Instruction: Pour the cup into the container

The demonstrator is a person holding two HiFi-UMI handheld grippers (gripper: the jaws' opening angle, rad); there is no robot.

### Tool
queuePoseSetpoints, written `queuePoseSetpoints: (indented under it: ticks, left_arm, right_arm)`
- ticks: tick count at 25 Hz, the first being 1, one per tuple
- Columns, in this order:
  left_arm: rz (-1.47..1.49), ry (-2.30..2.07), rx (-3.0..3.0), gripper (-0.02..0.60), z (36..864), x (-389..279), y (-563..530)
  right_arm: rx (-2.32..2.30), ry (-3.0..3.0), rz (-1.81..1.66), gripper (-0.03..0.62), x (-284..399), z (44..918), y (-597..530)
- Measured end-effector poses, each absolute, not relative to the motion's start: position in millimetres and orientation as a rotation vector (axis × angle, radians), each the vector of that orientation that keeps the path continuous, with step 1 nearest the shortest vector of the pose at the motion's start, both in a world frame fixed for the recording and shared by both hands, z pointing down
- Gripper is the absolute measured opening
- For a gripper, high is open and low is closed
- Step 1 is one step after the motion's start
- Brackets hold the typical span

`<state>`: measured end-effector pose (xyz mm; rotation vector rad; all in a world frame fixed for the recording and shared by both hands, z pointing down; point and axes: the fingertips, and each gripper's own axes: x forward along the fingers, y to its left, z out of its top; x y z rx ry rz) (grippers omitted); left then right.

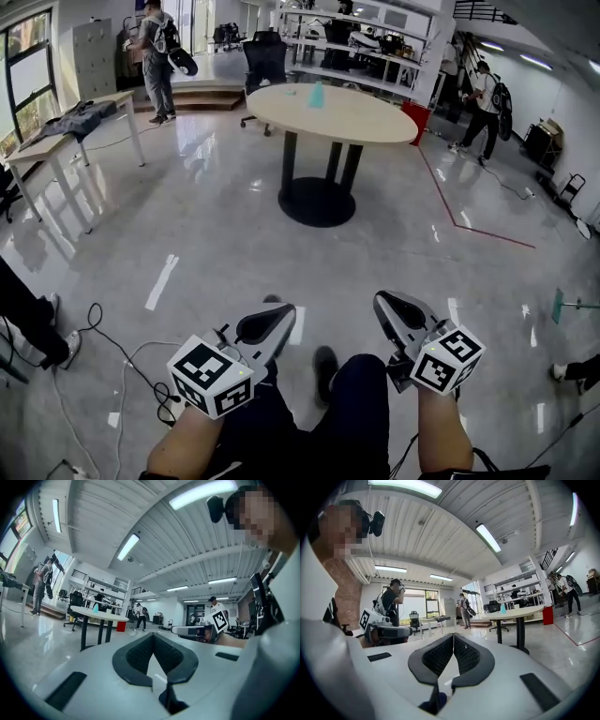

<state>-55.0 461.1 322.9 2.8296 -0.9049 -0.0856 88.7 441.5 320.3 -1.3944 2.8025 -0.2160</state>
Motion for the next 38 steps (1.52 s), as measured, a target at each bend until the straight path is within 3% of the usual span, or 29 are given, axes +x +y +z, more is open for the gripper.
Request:
queuePoseSetpoints:
  ticks: [25,38]
  left_arm:
    - [-0.071,-0.924,2.822,-0.006,322.8,-52.7,598.0]
    - [-0.092,-0.962,2.823,-0.006,317.9,-57.1,599.3]
  right_arm:
    - [-1.470,2.691,-0.235,0.008,107.5,312.8,582.8]
    - [-1.449,2.692,-0.227,0.008,105.6,317.1,590.2]
